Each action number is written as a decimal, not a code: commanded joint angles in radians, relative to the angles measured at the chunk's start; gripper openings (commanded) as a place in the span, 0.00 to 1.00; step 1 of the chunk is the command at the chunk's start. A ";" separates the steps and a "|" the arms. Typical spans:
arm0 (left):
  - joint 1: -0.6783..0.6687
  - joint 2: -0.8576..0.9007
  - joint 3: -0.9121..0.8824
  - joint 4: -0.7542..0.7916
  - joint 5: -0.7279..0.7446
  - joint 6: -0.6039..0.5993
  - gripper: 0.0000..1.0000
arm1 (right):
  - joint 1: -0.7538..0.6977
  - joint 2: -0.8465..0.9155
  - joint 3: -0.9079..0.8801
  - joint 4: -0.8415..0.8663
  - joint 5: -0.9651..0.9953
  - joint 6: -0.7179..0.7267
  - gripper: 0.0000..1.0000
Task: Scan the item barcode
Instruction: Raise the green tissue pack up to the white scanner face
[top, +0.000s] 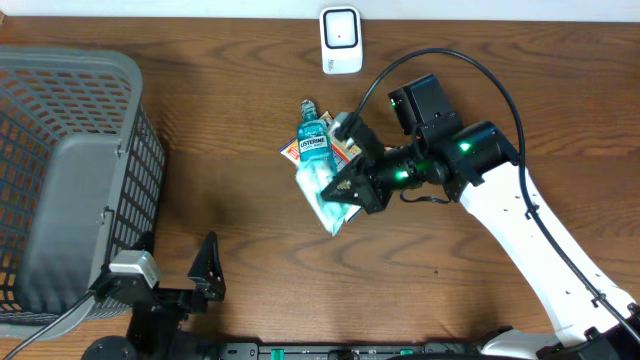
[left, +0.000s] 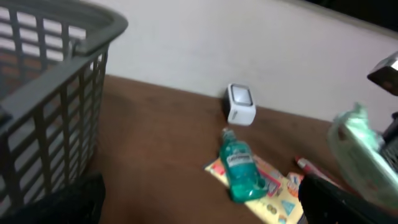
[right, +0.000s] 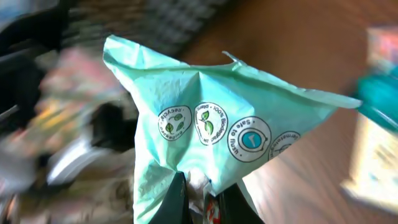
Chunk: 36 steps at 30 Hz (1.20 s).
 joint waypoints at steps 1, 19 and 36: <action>-0.004 0.000 0.005 -0.052 0.013 0.019 0.99 | -0.005 -0.015 0.016 0.018 0.329 0.272 0.01; -0.004 0.000 0.003 -0.401 0.013 0.019 0.99 | -0.088 0.336 0.161 0.273 0.565 0.453 0.01; -0.004 0.000 0.003 -0.401 0.013 0.019 0.99 | -0.137 0.935 0.945 0.224 0.555 0.509 0.01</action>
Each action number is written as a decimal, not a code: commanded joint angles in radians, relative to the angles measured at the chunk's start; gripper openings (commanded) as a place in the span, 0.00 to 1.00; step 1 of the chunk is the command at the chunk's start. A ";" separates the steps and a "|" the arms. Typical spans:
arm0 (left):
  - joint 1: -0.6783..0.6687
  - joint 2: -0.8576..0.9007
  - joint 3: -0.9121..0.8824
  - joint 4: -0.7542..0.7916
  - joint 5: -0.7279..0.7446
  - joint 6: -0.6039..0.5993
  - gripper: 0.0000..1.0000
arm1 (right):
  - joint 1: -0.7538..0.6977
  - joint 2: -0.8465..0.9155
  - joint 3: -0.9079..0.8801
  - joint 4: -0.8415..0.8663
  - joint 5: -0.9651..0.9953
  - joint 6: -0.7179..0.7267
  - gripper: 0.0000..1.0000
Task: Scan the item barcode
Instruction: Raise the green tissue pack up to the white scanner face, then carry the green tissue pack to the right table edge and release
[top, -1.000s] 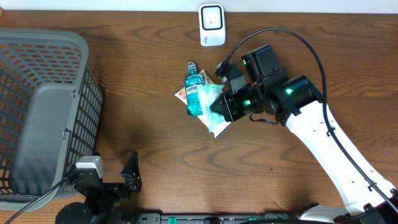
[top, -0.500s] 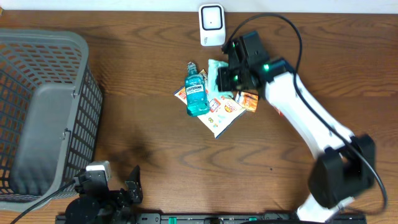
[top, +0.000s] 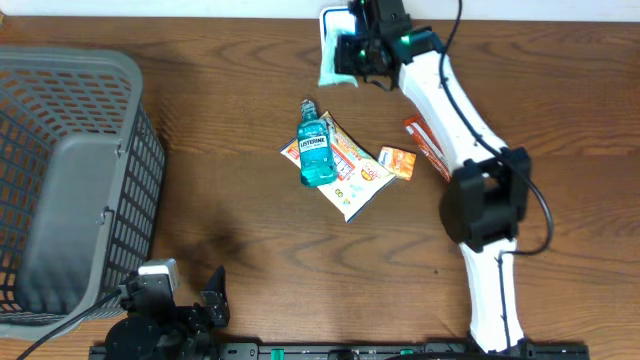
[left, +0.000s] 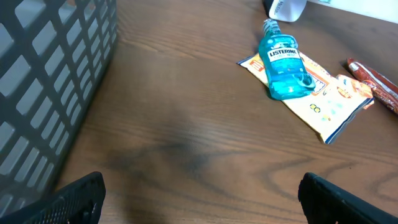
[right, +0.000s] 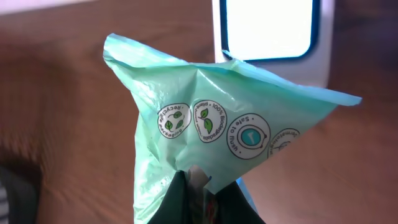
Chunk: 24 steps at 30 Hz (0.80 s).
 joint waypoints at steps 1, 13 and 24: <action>-0.004 0.000 0.003 -0.001 0.013 0.016 0.99 | -0.010 0.090 0.113 0.010 -0.003 0.052 0.01; -0.004 0.000 0.003 -0.001 0.013 0.016 0.99 | -0.021 0.142 0.138 0.102 0.004 0.085 0.01; -0.004 0.000 0.003 -0.001 0.013 0.016 0.99 | -0.030 0.149 0.138 0.067 0.007 0.092 0.01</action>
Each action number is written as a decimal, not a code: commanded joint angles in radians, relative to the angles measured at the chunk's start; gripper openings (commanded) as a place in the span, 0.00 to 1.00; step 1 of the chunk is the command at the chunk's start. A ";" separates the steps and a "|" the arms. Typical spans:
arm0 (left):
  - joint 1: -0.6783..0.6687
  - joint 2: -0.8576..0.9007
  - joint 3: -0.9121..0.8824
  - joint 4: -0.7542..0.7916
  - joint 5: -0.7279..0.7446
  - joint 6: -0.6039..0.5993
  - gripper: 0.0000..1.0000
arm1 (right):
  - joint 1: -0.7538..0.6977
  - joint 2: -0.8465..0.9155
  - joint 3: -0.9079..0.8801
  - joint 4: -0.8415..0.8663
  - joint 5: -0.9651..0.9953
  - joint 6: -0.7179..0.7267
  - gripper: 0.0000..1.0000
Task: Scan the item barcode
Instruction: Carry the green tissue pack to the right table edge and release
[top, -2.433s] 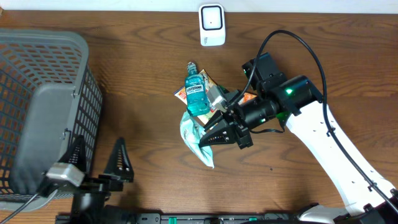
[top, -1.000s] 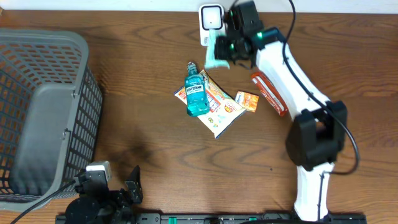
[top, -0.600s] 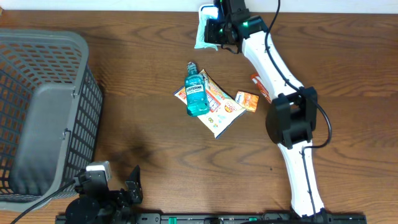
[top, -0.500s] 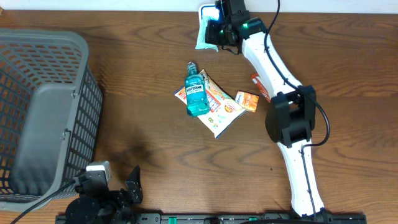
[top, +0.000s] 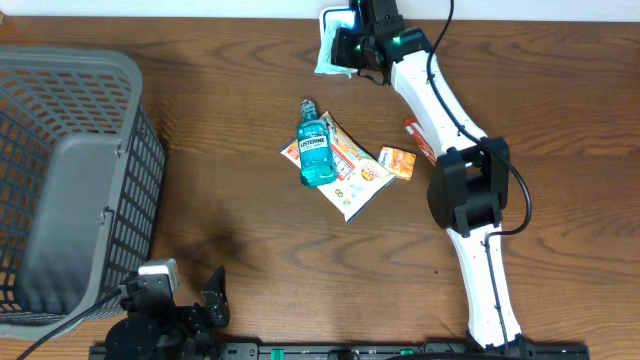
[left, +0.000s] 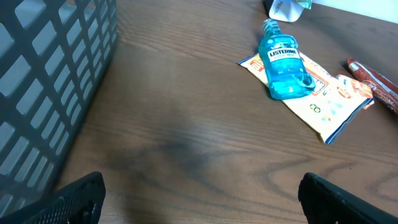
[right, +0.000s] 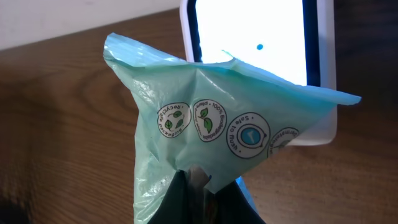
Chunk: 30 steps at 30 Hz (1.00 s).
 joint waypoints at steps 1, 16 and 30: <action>-0.004 0.000 0.003 -0.001 0.013 0.016 0.99 | -0.014 0.005 0.032 -0.026 0.002 0.014 0.01; -0.004 0.000 0.003 -0.001 0.013 0.016 0.99 | -0.281 -0.101 0.206 -0.609 0.111 -0.052 0.01; -0.004 0.000 0.003 -0.001 0.013 0.016 0.99 | -0.696 -0.114 0.069 -0.968 0.867 0.026 0.01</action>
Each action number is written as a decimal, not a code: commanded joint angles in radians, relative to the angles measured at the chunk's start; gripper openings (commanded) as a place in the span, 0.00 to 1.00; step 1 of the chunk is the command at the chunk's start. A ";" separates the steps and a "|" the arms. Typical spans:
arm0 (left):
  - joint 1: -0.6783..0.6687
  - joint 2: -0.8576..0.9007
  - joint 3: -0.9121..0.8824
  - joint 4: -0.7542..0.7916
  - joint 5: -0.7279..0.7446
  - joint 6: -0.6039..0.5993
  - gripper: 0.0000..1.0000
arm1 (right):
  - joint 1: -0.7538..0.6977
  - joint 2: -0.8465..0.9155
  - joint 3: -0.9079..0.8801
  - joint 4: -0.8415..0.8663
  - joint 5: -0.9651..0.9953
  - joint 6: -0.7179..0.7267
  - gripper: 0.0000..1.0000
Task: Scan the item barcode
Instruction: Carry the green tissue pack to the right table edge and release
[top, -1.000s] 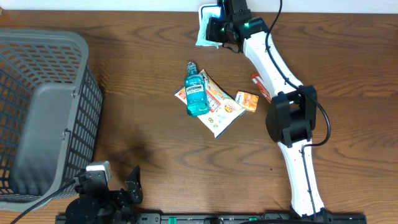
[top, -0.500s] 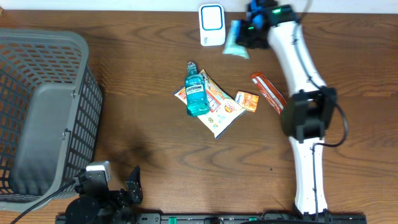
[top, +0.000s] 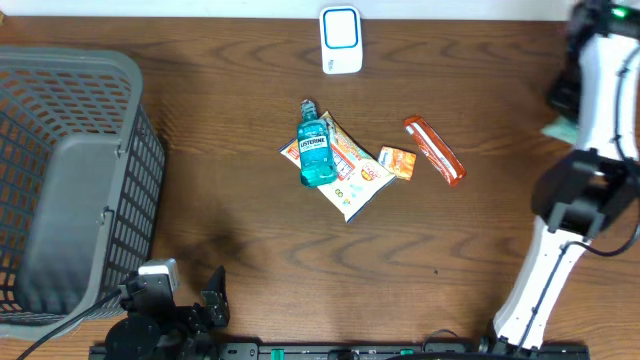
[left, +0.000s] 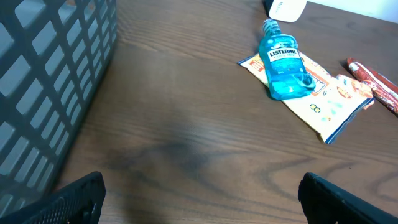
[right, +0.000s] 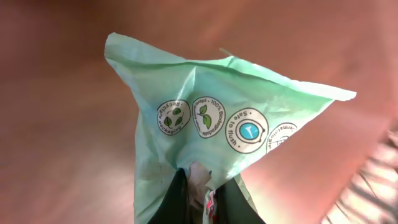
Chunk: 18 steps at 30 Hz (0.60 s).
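My right gripper (right: 202, 186) is shut on a pale green plastic packet (right: 211, 137) printed with round recycling marks, which fills the right wrist view over blurred brown wood. In the overhead view a corner of the green packet (top: 560, 130) shows at the far right edge, beside the right arm (top: 600, 90). The white barcode scanner (top: 340, 40) stands at the back centre, far from the packet. My left gripper (left: 199, 199) is open low over bare wood at the front left, with one finger (left: 81, 196) in each bottom corner.
A blue mouthwash bottle (top: 315, 150) lies on a flat snack packet (top: 352, 175) at mid-table, with a small orange box (top: 400, 162) and a red stick pack (top: 435, 150) to their right. A grey slatted basket (top: 70, 180) fills the left side.
My right gripper, with the green packet still in it, has gone from in front of the scanner at the back centre to the far right edge. The left arm has not moved.
The right gripper first held the green packet above the heap of items at mid-table. Then it held the packet in front of the scanner's white face, and a little later closer to it. Now the packet hangs at the table's far right.
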 joint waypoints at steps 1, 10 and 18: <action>-0.004 0.000 0.003 0.000 0.013 0.016 0.99 | -0.079 -0.032 -0.079 0.010 0.148 0.042 0.01; -0.004 0.000 0.003 0.000 0.013 0.016 0.99 | -0.350 -0.032 -0.256 0.115 0.106 0.039 0.01; -0.004 0.000 0.003 -0.001 0.013 0.016 0.99 | -0.502 -0.032 -0.255 0.129 -0.082 0.038 0.25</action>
